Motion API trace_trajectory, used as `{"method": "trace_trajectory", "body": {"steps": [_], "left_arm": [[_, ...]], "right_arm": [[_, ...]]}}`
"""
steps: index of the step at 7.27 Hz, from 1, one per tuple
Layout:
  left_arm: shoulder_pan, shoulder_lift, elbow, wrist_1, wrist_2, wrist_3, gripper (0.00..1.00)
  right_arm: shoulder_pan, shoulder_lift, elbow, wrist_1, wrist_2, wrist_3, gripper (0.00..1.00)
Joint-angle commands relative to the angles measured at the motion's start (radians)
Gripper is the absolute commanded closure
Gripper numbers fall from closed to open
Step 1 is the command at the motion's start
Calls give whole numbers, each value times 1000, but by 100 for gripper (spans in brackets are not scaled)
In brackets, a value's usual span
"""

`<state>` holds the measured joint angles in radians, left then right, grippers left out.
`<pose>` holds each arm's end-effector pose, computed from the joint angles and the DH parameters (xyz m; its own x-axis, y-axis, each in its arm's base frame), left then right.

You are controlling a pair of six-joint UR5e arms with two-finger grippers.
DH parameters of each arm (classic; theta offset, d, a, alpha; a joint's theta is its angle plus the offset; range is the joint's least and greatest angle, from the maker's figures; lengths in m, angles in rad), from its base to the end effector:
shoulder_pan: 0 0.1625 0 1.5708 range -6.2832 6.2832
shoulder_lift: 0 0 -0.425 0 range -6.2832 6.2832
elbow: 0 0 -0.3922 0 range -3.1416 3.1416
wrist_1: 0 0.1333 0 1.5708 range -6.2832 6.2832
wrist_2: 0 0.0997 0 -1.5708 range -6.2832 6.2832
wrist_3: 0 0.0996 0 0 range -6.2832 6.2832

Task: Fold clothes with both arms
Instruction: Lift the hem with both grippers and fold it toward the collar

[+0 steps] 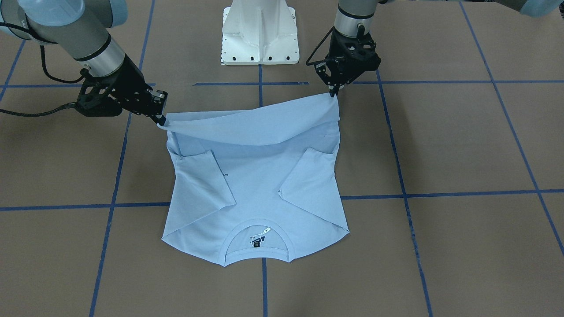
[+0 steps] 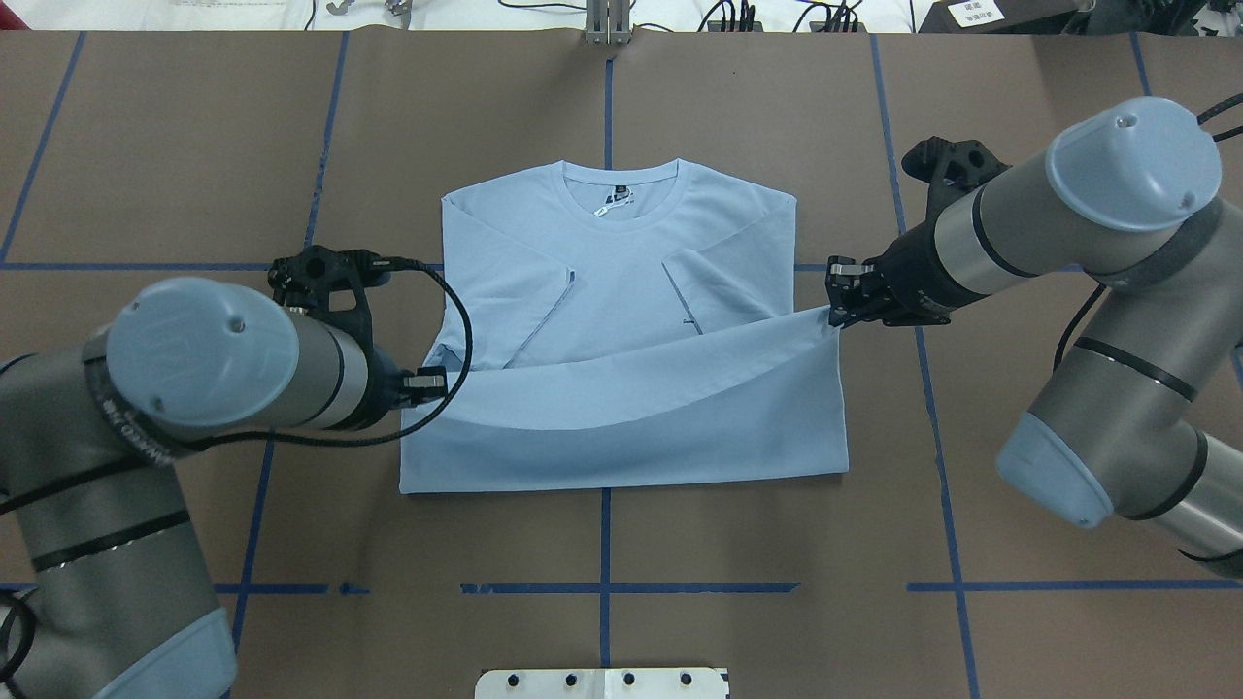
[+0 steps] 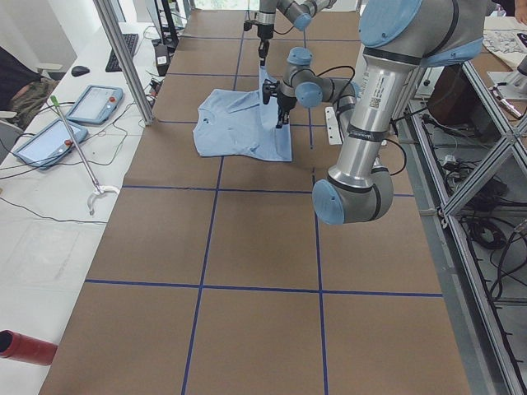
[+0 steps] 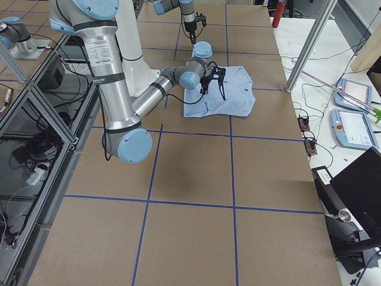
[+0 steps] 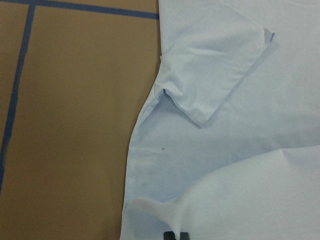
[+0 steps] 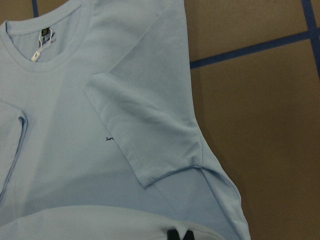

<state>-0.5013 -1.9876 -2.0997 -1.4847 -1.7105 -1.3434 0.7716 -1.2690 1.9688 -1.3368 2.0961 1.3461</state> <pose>0.4174 -0.3649 0.2219 0.6441 -0.0984 -0.7586 0.2445 0.9662 0.0822 -0.3396 -0.4467 0.2868 0.4857 0.2035 0.8501 -0.2114 0.9710 -0.1117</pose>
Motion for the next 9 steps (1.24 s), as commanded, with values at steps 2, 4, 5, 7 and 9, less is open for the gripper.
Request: {"method": "trace_trajectory", "body": {"steps": [2,4,5,7,9], "left_arm": [[-130,-51,186,-125,-1,50,100],[-178,-121,284,-161,-3,84,100],[-195,-160,355,-166,-1,87,100],[-232,-163,441,-255,-1,118,100],[-241,-174,567,-388,0,122,100]], "right_arm": [[63,74,-109,-1,-15,-24,100],[92,155,-220,-1,-13,-24,100],[98,204,-304,1,-13,-50,100],[120,231,-405,94,-13,-58,100],[133,232,-475,160,-13,-59,100]]}}
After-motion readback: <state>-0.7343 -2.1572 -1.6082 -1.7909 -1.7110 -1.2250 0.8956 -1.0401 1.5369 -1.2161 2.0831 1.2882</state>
